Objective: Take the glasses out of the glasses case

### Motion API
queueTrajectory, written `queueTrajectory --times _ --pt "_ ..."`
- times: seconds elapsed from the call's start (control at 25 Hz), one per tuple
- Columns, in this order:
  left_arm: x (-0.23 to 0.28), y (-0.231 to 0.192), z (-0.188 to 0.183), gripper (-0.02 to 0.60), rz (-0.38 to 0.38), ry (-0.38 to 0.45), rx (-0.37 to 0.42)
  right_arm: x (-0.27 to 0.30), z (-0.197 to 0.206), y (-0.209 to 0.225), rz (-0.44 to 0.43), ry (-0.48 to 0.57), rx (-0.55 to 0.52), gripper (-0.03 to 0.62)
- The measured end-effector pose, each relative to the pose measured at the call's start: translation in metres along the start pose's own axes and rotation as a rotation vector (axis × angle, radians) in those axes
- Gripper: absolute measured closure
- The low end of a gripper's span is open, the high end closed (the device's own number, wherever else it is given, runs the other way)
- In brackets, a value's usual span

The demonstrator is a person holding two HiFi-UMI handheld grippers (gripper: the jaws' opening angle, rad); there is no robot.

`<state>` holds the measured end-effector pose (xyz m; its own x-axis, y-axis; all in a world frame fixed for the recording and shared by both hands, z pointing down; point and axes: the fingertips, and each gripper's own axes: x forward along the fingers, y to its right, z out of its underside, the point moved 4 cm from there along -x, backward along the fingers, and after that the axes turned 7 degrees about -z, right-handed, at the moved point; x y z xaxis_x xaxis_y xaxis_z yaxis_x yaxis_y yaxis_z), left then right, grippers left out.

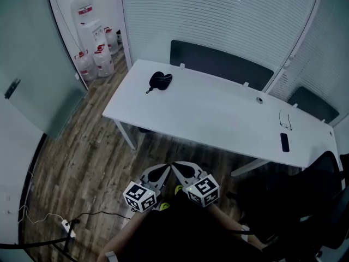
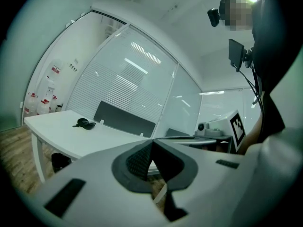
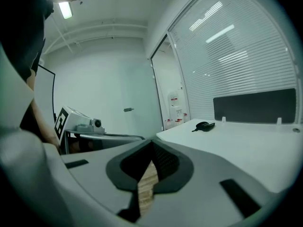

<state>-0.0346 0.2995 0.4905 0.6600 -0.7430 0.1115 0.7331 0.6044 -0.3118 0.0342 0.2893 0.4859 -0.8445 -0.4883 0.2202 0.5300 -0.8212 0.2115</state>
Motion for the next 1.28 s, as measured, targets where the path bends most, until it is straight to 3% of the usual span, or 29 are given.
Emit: queueTrajectory --times 0.68,1.28 --pt "0.02 -0.022 0.006 0.575 -0.093 -0.043 -0.066 0.023 0.006 0.03 -0.075 -0.036 0.064 0.577" --pt "0.089 -0.075 -0.009 0.575 -0.16 -0.072 -0.105 0.068 -0.006 0.109 -0.133 -0.098 0.054 0.577"
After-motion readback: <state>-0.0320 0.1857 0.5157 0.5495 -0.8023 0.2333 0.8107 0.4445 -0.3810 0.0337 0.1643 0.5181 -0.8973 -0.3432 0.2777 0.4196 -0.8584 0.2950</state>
